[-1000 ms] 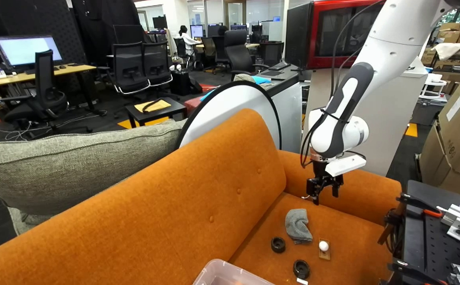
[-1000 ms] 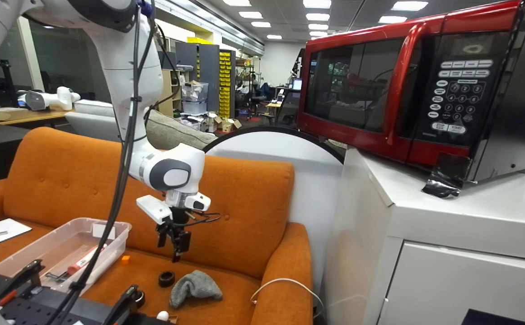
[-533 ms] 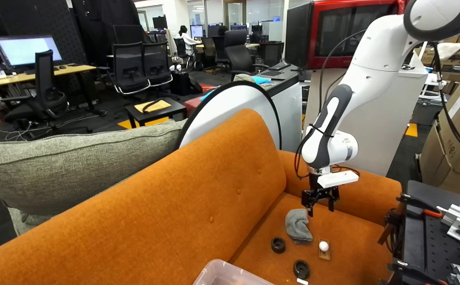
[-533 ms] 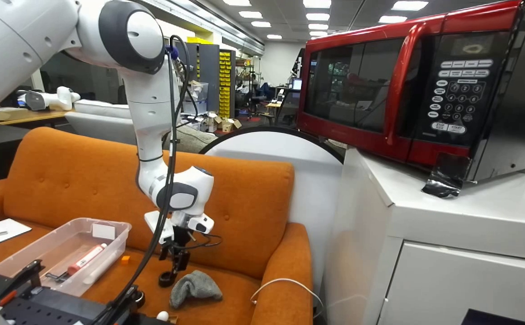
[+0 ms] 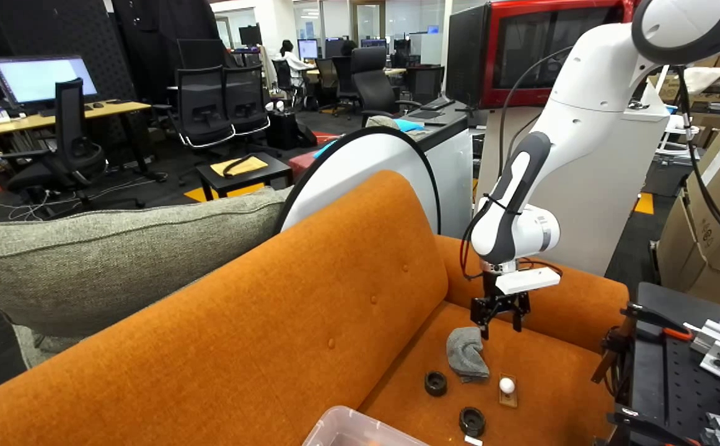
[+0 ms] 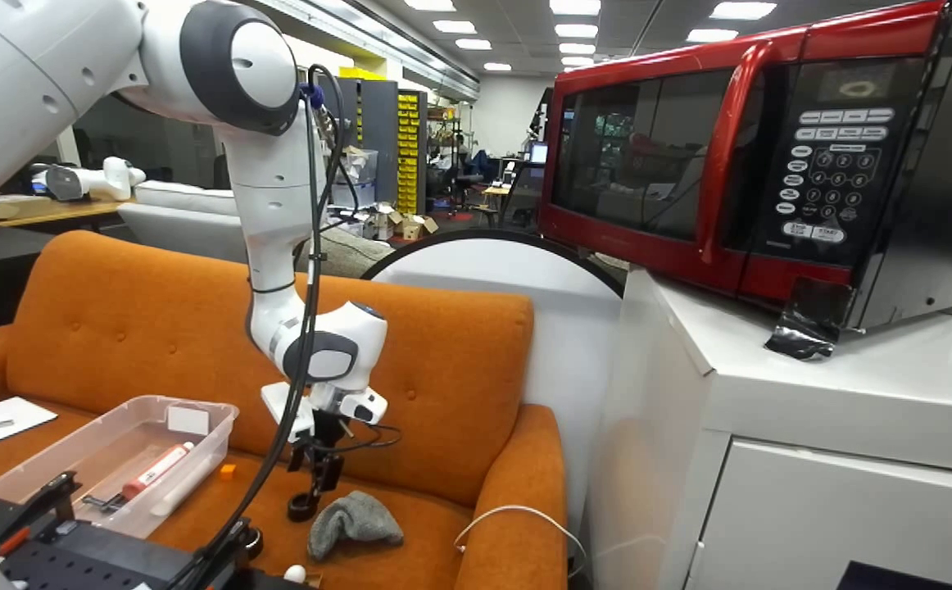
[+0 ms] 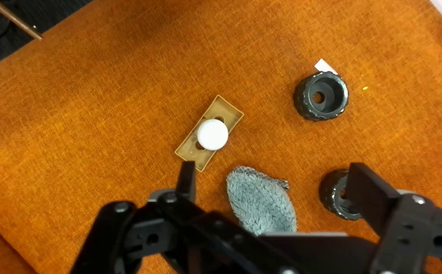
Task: Put the white object closer to the clear storage box
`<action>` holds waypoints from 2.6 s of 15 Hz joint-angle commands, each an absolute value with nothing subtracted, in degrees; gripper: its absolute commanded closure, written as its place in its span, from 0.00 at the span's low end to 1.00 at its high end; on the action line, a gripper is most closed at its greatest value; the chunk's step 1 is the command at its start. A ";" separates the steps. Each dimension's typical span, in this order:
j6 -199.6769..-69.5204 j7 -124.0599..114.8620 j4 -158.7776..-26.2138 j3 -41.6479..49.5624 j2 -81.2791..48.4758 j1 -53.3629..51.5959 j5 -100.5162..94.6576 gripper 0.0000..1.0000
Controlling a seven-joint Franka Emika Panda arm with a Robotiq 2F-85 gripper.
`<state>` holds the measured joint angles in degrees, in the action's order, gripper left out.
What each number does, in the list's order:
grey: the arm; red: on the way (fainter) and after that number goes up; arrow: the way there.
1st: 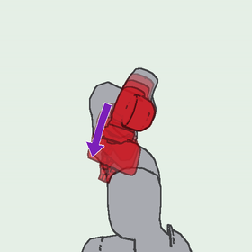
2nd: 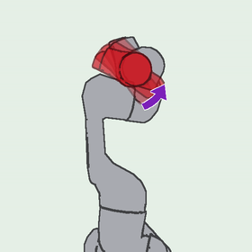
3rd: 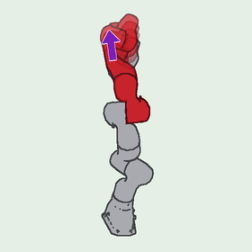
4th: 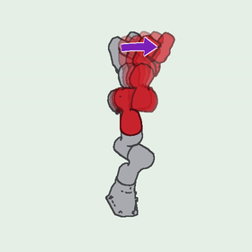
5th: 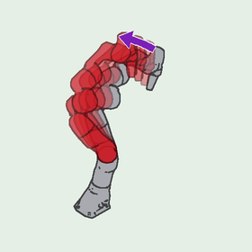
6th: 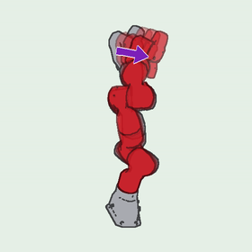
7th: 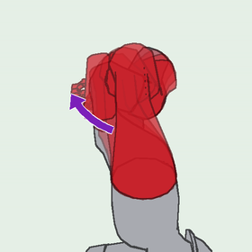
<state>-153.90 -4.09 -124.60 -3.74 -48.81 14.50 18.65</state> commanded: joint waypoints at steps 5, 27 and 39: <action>-156.73 -3.70 -119.23 -7.34 -57.67 20.17 27.56 0.00; -159.59 -10.19 -109.24 -5.27 -71.65 20.89 30.49 0.00; -158.30 -14.96 -105.37 -3.91 -76.45 20.54 30.13 0.00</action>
<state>-158.85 -13.97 -106.35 -4.36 -75.63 20.88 29.75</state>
